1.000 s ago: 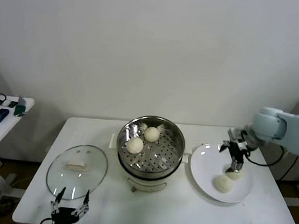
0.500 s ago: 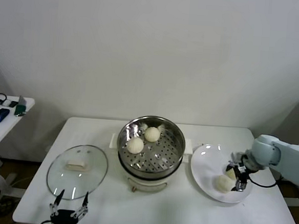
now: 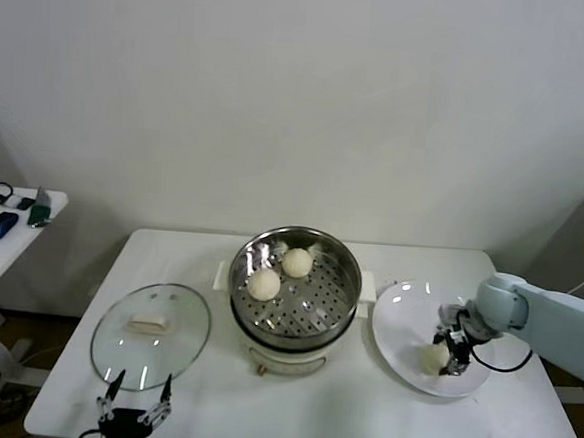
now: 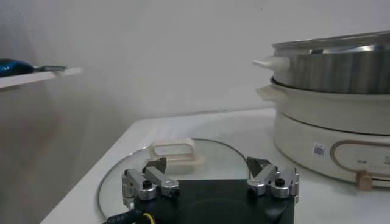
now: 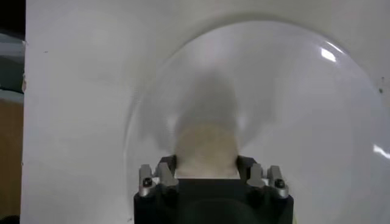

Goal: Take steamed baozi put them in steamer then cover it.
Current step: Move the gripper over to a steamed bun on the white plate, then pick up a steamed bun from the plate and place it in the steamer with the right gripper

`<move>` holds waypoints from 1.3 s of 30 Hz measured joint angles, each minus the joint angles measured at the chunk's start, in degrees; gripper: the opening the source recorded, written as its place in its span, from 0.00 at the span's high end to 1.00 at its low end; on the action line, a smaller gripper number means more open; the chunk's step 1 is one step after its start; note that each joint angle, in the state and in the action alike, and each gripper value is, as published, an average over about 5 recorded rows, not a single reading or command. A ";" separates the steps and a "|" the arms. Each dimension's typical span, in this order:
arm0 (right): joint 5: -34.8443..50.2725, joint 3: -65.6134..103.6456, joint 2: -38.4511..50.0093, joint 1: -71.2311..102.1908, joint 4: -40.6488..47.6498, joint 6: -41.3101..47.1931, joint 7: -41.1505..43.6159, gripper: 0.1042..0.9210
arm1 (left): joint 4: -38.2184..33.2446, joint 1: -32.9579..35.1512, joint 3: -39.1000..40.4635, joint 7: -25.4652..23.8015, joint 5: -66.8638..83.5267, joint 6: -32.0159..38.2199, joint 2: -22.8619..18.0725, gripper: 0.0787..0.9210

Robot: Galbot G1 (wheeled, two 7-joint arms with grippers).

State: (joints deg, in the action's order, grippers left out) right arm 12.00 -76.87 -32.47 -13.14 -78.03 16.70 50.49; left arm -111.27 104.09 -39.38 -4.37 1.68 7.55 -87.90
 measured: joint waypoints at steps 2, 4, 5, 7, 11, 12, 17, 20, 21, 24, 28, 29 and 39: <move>-0.10 -0.50 -0.05 -0.92 -0.17 -0.35 0.24 0.35 | -0.03 0.01 0.07 0.00 -0.05 0.00 0.03 0.12; -0.15 -1.47 -0.26 -2.69 -0.47 -0.95 0.64 0.35 | -0.09 0.09 0.10 -0.01 -0.10 -0.01 0.12 0.12; -0.13 -2.17 -0.42 -3.96 -0.63 -1.37 0.90 0.35 | -0.13 0.13 0.10 -0.01 -0.13 -0.01 0.18 0.12; 0.06 -4.13 -0.94 -7.45 -0.85 -2.59 1.57 0.35 | -0.17 0.22 0.10 -0.01 -0.22 -0.01 0.33 0.12; 1.39 -9.28 -3.07 -17.34 -1.05 -6.39 3.31 0.35 | -0.19 0.26 0.11 -0.04 -0.38 0.01 0.51 0.12; 1.95 -10.48 -3.91 -20.18 -1.17 -7.57 3.82 0.35 | -0.19 0.24 0.12 -0.05 -0.42 0.01 0.51 0.12; 4.99 -14.10 -9.15 -33.53 -2.69 -13.74 5.67 0.35 | -0.19 0.00 0.30 -0.11 -0.60 0.01 0.52 0.12; 6.23 -14.69 -12.72 -39.43 -5.07 -17.04 6.00 0.35 | -0.20 -0.14 0.38 -0.14 -0.62 0.00 0.52 0.12; 6.47 -14.76 -13.91 -40.94 -6.16 -17.97 6.03 0.34 | -0.24 -0.20 0.36 -0.15 -0.61 -0.02 0.52 0.12; 6.62 -15.01 -17.49 -44.26 -10.08 -20.17 5.84 0.33 | -0.43 -0.35 0.19 -0.17 -0.47 -0.17 0.51 0.12; 5.34 -15.84 -22.11 -45.87 -15.27 -22.03 4.86 0.33 | -0.61 -0.47 -0.24 -0.16 -0.19 -0.28 0.55 0.12; 4.73 -16.07 -23.23 -45.79 -16.27 -22.40 4.54 0.34 | -0.59 -0.50 -0.38 -0.14 -0.13 -0.27 0.58 0.12; -3.70 -17.27 -32.53 -38.92 -17.72 -25.20 1.73 0.34 | -0.53 -0.60 -0.97 -0.10 0.41 -0.20 0.68 0.12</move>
State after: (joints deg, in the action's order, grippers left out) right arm 8.30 -94.14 -64.99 -52.07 -95.75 -8.50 52.22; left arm -111.81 103.49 -40.35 -4.47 2.09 7.36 -87.22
